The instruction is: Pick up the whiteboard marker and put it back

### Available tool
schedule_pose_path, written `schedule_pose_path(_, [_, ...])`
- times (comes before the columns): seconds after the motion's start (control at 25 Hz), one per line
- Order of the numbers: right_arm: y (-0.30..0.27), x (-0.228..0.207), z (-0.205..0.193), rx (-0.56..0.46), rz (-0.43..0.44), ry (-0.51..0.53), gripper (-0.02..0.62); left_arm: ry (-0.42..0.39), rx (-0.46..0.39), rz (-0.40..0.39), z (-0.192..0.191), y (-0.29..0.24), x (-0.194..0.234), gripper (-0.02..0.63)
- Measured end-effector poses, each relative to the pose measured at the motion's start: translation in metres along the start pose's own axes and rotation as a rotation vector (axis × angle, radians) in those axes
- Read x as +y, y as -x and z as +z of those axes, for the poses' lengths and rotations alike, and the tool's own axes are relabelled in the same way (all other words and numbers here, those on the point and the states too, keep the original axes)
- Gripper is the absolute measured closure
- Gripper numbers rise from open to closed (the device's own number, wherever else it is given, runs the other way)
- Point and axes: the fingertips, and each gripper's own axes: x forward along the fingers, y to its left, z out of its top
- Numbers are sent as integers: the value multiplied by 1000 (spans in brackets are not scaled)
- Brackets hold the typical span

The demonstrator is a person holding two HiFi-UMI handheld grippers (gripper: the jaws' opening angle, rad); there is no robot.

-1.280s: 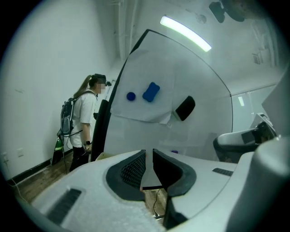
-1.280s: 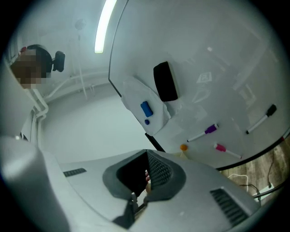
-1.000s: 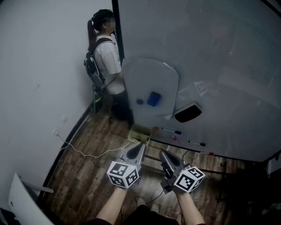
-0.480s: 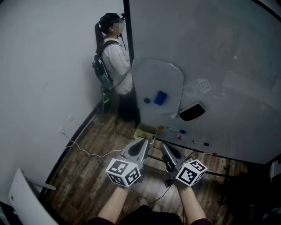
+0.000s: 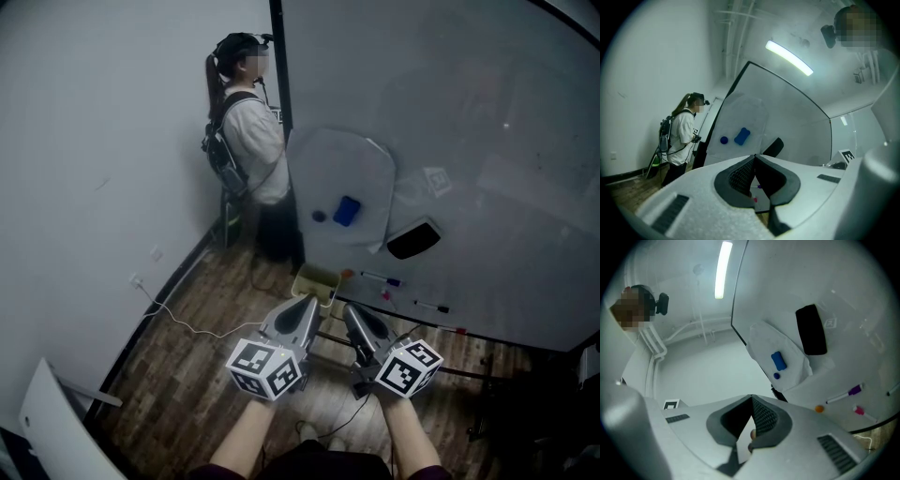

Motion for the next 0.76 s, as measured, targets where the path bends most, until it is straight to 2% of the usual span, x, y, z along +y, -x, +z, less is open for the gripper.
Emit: schedule_pose_path(0.76, [7, -3, 3, -1, 0, 2, 594, 1, 5, -7, -4, -3, -8, 601])
